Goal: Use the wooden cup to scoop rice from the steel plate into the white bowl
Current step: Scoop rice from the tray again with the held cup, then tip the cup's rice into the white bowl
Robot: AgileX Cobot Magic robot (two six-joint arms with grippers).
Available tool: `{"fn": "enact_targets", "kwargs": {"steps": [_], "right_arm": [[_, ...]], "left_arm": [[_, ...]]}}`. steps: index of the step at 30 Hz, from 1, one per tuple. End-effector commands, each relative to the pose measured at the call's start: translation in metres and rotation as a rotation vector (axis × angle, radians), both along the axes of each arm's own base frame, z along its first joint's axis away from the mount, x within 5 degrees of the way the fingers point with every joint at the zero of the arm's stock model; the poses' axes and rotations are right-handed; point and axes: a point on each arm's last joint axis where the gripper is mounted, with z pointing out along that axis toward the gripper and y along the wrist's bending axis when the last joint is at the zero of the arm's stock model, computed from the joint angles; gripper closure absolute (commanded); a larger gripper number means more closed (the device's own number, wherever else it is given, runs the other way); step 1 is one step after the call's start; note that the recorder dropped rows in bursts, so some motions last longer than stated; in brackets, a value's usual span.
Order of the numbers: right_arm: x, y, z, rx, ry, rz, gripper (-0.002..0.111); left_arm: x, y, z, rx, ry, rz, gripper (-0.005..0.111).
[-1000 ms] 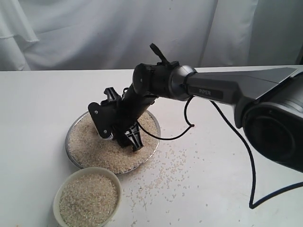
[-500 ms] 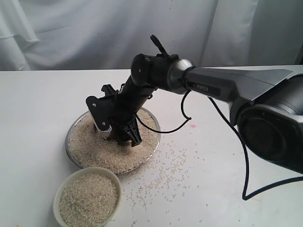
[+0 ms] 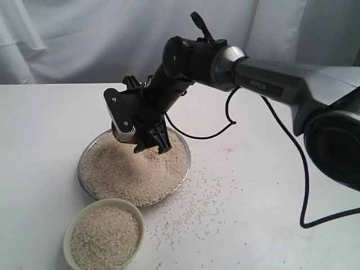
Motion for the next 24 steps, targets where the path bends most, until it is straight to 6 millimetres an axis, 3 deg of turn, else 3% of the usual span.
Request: {"fn": "enact_targets", "kwargs": {"steps": [1,10,24], "right_arm": [[-0.008,-0.005,0.026,-0.026,-0.010,0.039,0.108],[-0.031,0.004,0.044,-0.120,-0.081,0.081,0.108],[-0.091,0.032,0.043,-0.296,-0.068,0.202,0.108]], "left_arm": [[0.000,0.000,-0.001,-0.004,-0.007,-0.001,0.107],[0.000,0.000,-0.001,-0.004,-0.007,-0.001,0.107],[0.000,0.000,-0.001,-0.004,-0.007,-0.001,0.107]]}}
